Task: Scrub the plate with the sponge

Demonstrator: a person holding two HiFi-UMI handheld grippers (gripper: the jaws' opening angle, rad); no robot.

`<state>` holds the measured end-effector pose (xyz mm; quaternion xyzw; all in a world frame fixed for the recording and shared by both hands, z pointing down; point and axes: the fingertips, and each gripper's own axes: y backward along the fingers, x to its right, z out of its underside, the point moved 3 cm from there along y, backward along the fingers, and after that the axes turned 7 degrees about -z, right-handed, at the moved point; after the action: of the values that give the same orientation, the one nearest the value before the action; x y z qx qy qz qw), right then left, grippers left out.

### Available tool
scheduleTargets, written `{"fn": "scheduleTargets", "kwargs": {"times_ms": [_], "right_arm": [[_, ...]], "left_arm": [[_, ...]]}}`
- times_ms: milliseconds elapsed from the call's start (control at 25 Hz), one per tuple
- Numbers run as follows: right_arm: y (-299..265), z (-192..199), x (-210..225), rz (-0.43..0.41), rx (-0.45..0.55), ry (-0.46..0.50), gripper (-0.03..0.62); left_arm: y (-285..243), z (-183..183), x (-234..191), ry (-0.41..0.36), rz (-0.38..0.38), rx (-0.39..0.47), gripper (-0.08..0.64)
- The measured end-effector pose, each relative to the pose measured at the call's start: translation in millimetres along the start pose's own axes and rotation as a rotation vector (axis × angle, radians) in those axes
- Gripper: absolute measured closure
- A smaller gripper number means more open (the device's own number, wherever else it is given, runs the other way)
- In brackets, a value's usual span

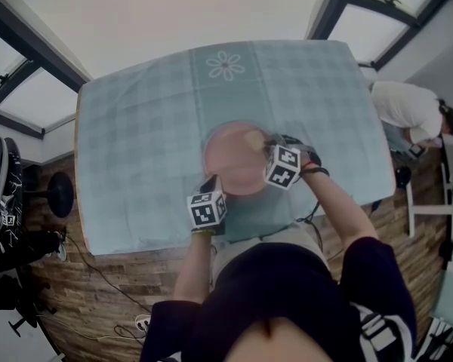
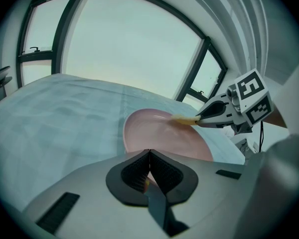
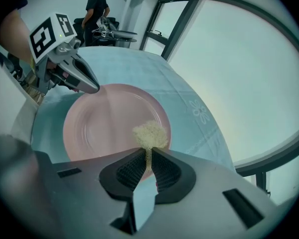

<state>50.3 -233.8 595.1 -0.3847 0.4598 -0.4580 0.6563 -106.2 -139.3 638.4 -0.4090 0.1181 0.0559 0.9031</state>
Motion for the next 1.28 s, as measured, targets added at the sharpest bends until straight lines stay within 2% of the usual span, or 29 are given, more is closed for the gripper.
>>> {"fn": "scheduleTargets", "kwargs": {"times_ms": [280, 680, 1280], "right_arm": [[-19, 9, 1, -0.016, -0.055, 0.005, 0.548], [-29, 33, -18, -0.087, -0.139, -0.049, 0.548], [-12, 37, -61, -0.152, -0.081, -0.185, 0.548]], "left_arm": [[0, 0, 1, 0.002, 0.008, -0.002, 0.552], [-1, 1, 0, -0.009, 0.012, 0.0, 0.552], [7, 8, -1, -0.018, 0.007, -0.002, 0.552]]}}
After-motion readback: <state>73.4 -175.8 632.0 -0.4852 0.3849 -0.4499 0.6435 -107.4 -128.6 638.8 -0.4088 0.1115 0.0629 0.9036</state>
